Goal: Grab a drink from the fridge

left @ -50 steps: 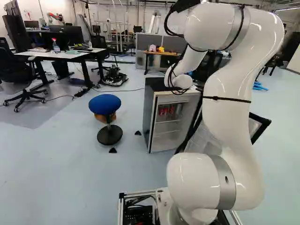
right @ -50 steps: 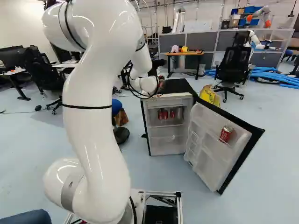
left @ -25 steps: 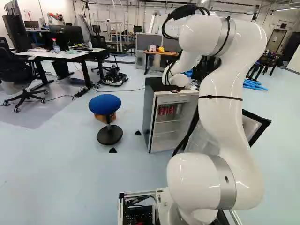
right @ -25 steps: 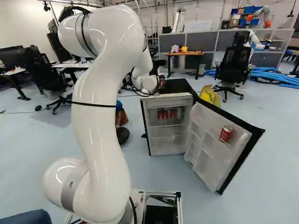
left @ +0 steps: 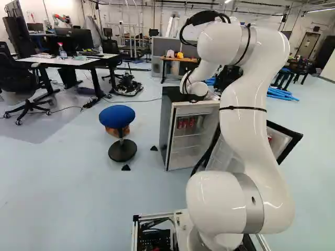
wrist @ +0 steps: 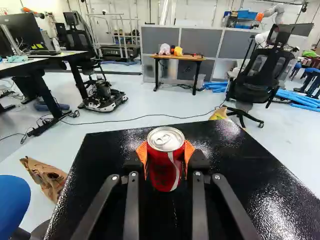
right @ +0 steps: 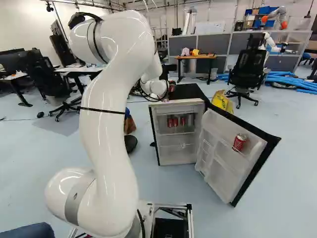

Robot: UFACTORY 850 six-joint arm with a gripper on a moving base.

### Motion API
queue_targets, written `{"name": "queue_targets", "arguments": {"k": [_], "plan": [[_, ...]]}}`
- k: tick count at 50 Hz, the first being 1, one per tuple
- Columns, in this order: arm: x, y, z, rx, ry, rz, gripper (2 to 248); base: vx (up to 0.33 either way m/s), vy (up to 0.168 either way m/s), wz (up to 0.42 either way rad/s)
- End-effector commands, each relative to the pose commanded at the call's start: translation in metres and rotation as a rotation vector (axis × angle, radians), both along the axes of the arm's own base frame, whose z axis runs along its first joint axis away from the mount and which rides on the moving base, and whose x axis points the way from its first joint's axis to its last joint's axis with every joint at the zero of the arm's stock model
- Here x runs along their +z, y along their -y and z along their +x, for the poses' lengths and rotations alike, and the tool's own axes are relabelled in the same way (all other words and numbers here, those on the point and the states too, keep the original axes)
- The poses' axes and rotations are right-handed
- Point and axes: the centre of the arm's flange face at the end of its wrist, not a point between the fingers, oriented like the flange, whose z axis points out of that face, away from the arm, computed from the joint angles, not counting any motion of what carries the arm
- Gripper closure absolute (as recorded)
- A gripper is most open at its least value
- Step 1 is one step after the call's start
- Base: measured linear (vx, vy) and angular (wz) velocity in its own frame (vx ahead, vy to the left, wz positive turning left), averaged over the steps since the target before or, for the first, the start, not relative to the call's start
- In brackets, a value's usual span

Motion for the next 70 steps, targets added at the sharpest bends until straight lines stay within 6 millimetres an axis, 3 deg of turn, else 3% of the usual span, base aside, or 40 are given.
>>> {"name": "queue_targets", "arguments": {"k": [70], "plan": [[-0.0020, 0.0000, -0.0005, -0.001, -0.023, 0.003, 157, 0.000, 0.000, 0.000]]}}
